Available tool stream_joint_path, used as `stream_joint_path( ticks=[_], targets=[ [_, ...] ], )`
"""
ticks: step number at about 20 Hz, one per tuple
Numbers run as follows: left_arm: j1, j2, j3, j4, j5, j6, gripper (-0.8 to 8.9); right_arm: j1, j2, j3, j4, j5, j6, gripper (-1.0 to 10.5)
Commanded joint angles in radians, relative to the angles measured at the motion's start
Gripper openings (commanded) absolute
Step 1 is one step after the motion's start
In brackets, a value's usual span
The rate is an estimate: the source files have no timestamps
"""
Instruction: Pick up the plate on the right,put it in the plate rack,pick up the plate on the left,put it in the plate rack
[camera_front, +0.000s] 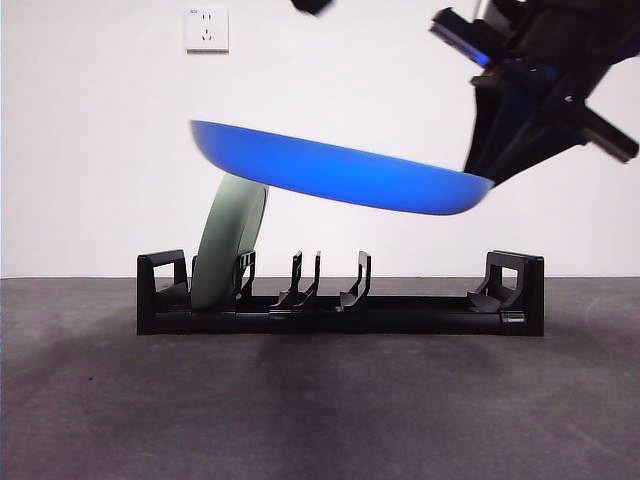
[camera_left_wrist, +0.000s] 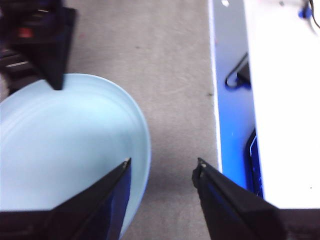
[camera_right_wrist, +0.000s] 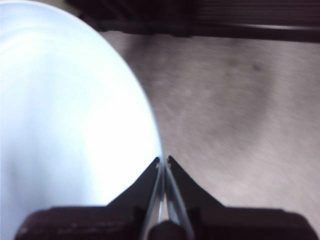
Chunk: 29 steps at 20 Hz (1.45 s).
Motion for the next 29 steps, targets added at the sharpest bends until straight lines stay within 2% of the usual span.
stream_joint_path(
  ticks=[1, 4, 7, 9, 15, 18, 20, 25, 27, 29],
  targets=[
    [-0.037, 0.052, 0.000, 0.016, -0.067, 0.038, 2.17, -0.006, -0.022, -0.002, -0.013, -0.006, -0.025, -0.1],
    [-0.044, 0.118, 0.000, 0.029, -0.108, 0.087, 2.20, -0.006, -0.043, -0.002, -0.021, -0.011, -0.029, -0.1],
    [-0.044, 0.156, 0.000, 0.066, -0.117, 0.097, 2.20, -0.006, -0.063, -0.002, -0.028, -0.012, -0.035, -0.1],
    [-0.043, 0.174, 0.000, 0.096, -0.158, 0.113, 2.20, -0.006, -0.080, -0.002, -0.042, -0.012, -0.036, -0.1],
    [-0.017, 0.189, 0.000, 0.113, -0.154, 0.114, 2.13, -0.007, -0.167, -0.002, -0.056, -0.011, -0.043, -0.1],
    [-0.018, 0.189, 0.000, 0.114, -0.142, 0.114, -0.17, -0.019, -0.189, -0.002, -0.072, -0.008, -0.043, -0.1],
    [-0.022, 0.189, 0.000, 0.114, -0.101, 0.111, -0.09, -0.029, -0.189, -0.002, -0.089, -0.008, -0.044, -0.1],
    [-0.035, 0.189, 0.000, 0.114, -0.103, 0.106, -0.09, -0.050, -0.191, -0.001, -0.083, -0.007, -0.055, 0.0],
    [-0.035, 0.189, 0.000, 0.120, -0.102, 0.106, -0.09, -0.069, -0.195, 0.010, -0.071, -0.004, -0.070, 0.7],
    [-0.035, 0.189, 0.000, 0.134, -0.102, 0.106, -0.09, -0.093, -0.206, 0.034, -0.066, -0.004, -0.082, 3.2]
  ],
)
